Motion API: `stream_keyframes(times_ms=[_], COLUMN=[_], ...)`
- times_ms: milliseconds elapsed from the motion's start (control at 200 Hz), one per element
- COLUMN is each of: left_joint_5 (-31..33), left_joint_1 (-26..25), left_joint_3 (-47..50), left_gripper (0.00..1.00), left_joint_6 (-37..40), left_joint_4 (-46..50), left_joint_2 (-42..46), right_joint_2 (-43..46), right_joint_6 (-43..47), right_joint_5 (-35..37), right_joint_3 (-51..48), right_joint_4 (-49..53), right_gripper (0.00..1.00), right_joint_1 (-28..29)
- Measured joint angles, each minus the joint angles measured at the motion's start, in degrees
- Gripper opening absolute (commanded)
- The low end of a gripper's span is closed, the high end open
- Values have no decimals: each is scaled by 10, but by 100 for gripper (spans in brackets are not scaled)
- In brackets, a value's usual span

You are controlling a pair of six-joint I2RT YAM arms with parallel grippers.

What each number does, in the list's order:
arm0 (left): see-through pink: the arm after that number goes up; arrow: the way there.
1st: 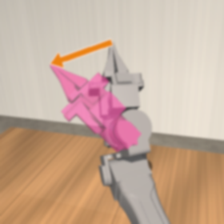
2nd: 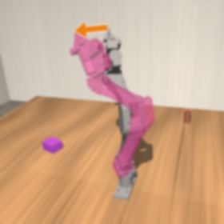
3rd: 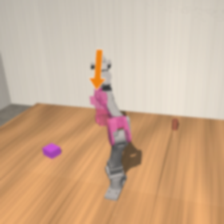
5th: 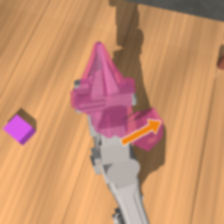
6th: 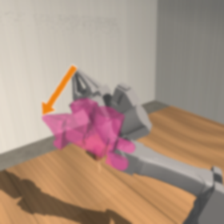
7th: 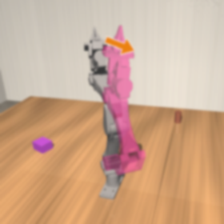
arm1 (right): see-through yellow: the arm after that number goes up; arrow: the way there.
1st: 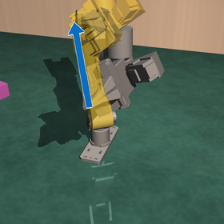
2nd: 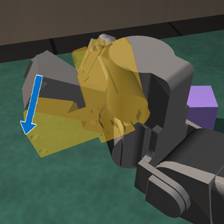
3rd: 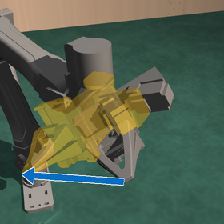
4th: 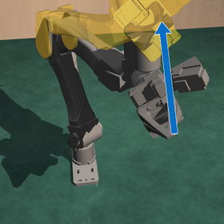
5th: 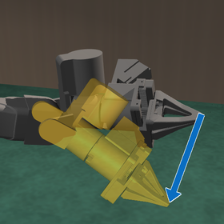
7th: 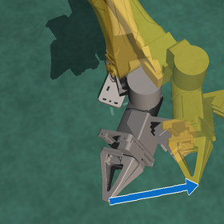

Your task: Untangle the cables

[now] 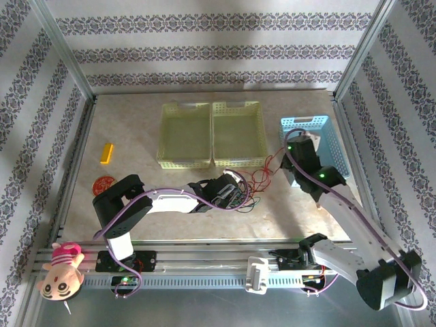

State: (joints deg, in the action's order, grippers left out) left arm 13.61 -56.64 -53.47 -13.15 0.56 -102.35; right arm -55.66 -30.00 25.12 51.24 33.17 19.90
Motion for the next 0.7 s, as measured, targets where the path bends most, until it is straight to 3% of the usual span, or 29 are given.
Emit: stream_keyframes(times_ms=[310, 700], left_joint_5=[3, 9], left_joint_1=[0, 0], left_joint_3=[0, 3], left_gripper=[43, 10], left_joint_6=[-2, -9], left_joint_4=[-7, -24], left_joint_2=[-4, -5], right_joint_2=[35, -23], right_joint_6=[53, 74], right_joint_5=[41, -32], right_joint_3=[85, 193], right_joint_4=[-22, -57], right_gripper=[0, 0], right_joint_1=[-88, -266])
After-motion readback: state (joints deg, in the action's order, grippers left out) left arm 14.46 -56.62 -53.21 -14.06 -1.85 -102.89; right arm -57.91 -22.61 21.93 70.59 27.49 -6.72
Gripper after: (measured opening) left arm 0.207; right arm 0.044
